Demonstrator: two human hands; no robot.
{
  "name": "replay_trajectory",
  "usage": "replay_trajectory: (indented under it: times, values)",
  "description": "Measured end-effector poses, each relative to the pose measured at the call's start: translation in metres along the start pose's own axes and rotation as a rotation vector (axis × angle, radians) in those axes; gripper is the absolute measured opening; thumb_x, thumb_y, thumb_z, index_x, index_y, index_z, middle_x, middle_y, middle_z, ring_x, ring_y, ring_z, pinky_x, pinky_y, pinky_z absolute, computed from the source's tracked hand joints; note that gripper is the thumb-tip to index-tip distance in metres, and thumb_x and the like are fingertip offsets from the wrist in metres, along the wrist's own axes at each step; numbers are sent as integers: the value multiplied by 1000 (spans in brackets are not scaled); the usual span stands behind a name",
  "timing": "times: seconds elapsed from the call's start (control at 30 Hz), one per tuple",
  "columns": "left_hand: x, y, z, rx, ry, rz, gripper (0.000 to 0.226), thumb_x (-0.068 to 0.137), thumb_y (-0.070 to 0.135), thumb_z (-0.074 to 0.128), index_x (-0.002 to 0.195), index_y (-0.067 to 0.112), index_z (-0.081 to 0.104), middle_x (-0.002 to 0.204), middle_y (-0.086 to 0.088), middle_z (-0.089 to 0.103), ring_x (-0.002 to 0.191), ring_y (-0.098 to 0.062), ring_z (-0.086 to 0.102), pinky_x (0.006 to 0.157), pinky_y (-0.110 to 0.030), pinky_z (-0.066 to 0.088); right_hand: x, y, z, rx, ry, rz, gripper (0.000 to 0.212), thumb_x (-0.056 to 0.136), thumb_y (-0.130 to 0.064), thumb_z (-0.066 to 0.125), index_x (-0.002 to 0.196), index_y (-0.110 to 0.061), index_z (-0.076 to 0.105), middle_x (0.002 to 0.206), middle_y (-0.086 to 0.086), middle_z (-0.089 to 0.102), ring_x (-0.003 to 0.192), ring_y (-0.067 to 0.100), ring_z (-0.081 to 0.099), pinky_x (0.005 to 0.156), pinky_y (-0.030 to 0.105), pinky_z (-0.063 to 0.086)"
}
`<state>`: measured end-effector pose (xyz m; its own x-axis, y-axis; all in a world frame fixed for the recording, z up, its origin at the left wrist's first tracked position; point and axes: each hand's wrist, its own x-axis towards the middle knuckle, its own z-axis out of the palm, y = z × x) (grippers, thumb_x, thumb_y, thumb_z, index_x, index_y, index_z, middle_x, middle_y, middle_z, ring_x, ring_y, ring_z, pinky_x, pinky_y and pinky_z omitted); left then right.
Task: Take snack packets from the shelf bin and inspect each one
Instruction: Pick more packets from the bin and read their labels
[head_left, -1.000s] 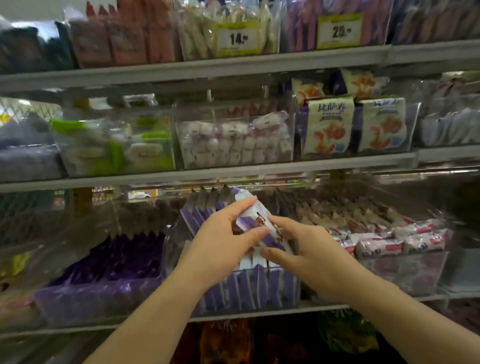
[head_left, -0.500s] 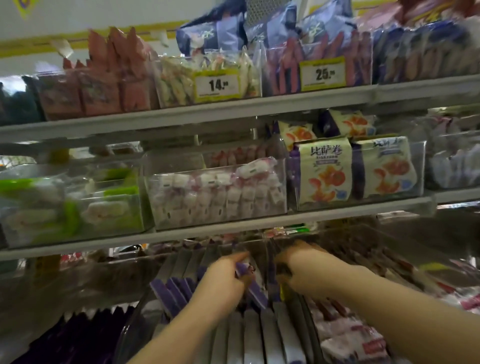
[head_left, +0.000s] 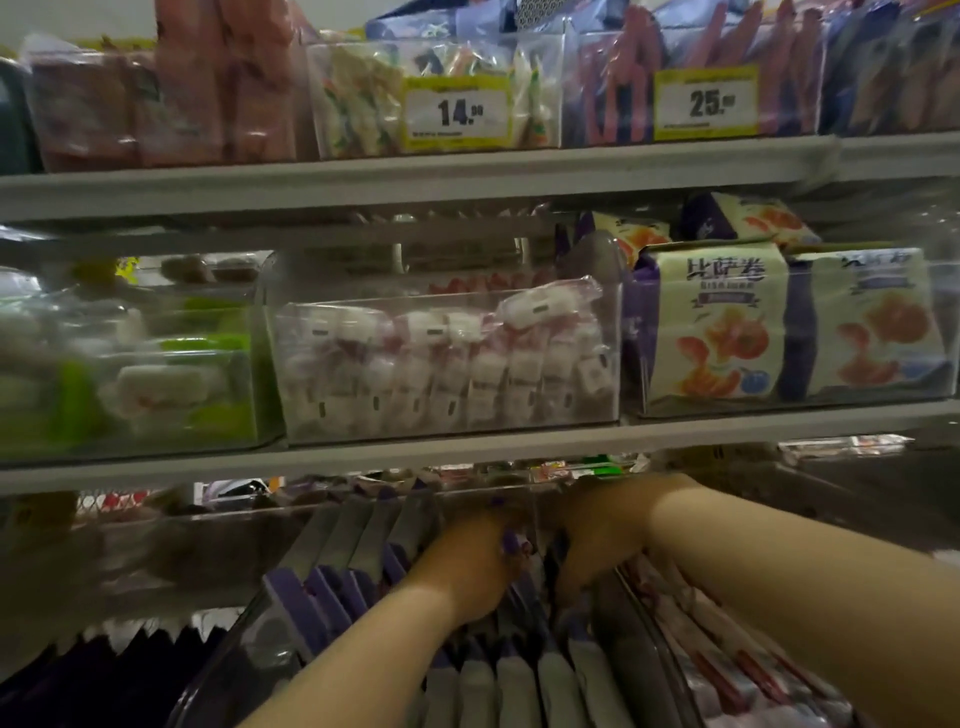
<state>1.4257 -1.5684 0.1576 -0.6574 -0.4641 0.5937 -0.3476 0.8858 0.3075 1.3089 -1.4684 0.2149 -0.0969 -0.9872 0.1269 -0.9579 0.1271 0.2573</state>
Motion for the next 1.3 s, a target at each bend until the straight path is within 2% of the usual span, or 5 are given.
replay_trajectory:
  times: [0.37, 0.57, 0.73, 1.1, 1.3]
  values:
    - [-26, -11, 22, -163, 145, 36, 38, 99, 9, 50, 108, 44, 60, 101, 34, 50, 84, 31, 44, 69, 11, 25, 2, -6, 7, -202, 160, 2, 60, 73, -48, 73, 125, -21, 58, 121, 6, 62, 103, 24, 59, 89, 36, 53]
    - [-28, -13, 25, -158, 191, 24, 29, 100, 12, 48, 125, 16, 62, 116, -4, 68, 105, -19, 60, 62, 6, 28, 6, 2, 6, -69, 6, 80, 87, 68, -52, 78, 142, -39, 34, 144, -3, 45, 127, 22, 46, 101, 36, 41]
    - [-31, -12, 21, -96, 165, 38, 36, 99, 13, 48, 131, 29, 54, 130, 4, 60, 117, -4, 51, 87, -10, 31, 13, -2, 6, -131, -61, 119, 87, 65, -56, 71, 142, -35, 37, 148, -1, 42, 131, 27, 44, 103, 46, 44]
    - [-32, -10, 20, -136, 154, 76, 41, 100, 10, 46, 135, 30, 52, 134, 7, 57, 118, 0, 50, 75, 9, 30, -1, -11, 16, -225, 345, 23, 75, 68, -56, 73, 129, -20, 50, 126, 6, 51, 113, 23, 50, 89, 29, 43]
    - [-33, -12, 22, -97, 140, 107, 44, 99, 8, 48, 138, 30, 49, 140, 6, 53, 130, -10, 47, 109, -24, 38, -14, -15, 24, -73, 469, 32, 76, 67, -44, 74, 130, -16, 39, 126, 6, 37, 103, 27, 57, 77, 33, 52]
